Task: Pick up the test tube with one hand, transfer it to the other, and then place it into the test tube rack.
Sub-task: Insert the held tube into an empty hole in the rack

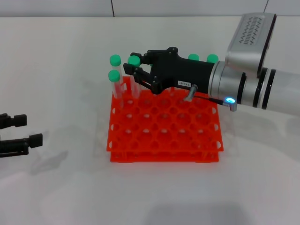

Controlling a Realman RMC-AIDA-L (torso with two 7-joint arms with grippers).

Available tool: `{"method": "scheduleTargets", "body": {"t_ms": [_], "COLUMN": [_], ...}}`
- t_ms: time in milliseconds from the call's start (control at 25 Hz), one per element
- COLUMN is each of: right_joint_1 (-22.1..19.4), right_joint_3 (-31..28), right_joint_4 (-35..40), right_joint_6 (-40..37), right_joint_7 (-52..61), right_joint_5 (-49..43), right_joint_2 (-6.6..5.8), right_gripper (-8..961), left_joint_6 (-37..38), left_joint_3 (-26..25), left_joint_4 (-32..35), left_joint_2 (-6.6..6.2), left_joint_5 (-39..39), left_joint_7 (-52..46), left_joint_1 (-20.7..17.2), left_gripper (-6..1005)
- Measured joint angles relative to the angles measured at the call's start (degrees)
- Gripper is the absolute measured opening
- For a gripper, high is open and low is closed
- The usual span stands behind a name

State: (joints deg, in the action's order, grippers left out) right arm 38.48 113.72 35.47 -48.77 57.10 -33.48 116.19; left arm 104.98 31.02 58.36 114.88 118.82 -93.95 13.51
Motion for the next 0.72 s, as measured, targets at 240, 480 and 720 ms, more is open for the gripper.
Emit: {"method": "scheduleTargets", "body": {"t_ms": [240,480,720], "right_joint_1": [0.2,0.3,0.0], "right_joint_3": [0.2,0.2,0.3], "right_joint_4": [0.0,0.1,0.5], "right_joint_6": [0.1,1.2,2.0], "right_joint_7": [0.4,1.8,2.3], "right_joint_5": [0.0,0.0,0.0], "right_joint_2": [0.0,0.0,0.0], "right_gripper": [266,266,266], "left_joint_6": [0.1,0.1,0.1], "left_joint_3": [0.0,0.0,0.0], "left_joint_4": [0.0,0.0,0.0], "left_joint_2": [0.14,0.17,0.17], "left_joint_5": [0.4,0.4,0.5], "left_joint_7": [0.0,0.0,0.1], "left_joint_1": [0.1,0.1,0.1], "left_gripper": [887,887,887]}}
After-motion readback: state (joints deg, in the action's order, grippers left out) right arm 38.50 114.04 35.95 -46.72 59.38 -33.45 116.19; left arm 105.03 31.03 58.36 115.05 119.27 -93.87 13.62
